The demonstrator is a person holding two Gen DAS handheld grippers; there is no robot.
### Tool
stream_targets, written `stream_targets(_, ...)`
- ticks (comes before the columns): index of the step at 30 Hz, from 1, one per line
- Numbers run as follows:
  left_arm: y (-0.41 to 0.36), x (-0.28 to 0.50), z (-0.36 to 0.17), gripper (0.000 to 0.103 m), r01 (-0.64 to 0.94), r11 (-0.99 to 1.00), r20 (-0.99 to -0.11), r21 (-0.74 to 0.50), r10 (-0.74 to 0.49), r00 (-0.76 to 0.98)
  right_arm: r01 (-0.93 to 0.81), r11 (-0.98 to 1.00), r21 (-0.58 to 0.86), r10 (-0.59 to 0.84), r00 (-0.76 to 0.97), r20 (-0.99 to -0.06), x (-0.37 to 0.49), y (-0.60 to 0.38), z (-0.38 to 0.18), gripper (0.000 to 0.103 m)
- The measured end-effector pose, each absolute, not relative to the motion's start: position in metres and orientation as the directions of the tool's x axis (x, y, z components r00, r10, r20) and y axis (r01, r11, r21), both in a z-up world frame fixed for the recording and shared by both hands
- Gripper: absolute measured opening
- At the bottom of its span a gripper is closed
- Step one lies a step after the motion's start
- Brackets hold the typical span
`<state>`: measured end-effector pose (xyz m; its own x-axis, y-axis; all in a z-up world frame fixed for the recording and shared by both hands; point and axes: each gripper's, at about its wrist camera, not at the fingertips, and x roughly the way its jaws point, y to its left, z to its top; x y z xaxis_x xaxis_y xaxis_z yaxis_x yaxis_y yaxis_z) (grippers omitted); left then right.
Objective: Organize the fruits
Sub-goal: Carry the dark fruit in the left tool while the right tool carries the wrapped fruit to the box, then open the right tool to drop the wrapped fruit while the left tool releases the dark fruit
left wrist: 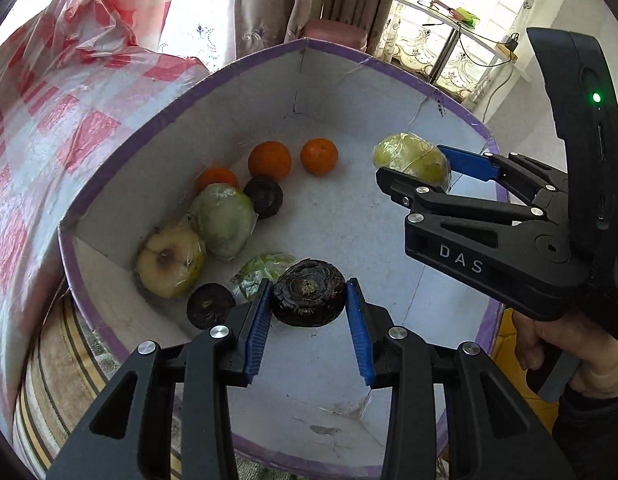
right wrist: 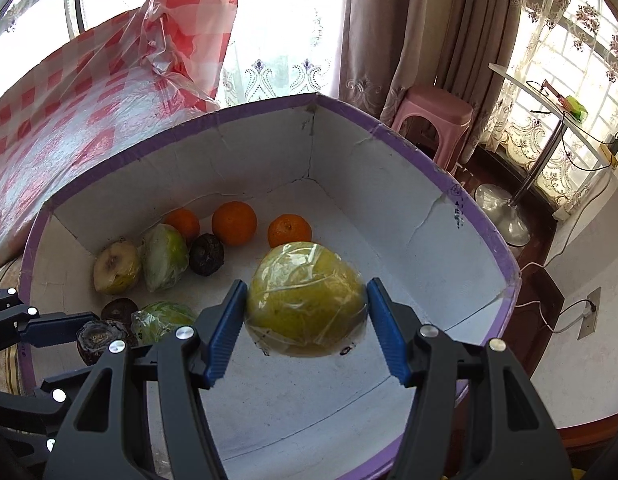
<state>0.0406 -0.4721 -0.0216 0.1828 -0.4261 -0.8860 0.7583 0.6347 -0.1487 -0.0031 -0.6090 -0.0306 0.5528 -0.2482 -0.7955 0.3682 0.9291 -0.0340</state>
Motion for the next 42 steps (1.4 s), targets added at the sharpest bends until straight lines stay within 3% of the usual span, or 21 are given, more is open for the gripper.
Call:
stream_targets(19,-0.504,0.073,-0.033,0.035,0.754,0.654,-0.896,-0.067,-0.372,0.243,0.365,0.928,-0.077,-0.265,0.503,-0.823,0.008,-0.612,-0.052,0.062)
stream_targets(42,-0.505,0.081,-0.044,0.036,0.744,0.662,-0.906,-0.089,-0.365,0.216,0.364,0.928,-0.077,-0.265,0.5,-0.824,0.008,-0.611,-0.053,0.062)
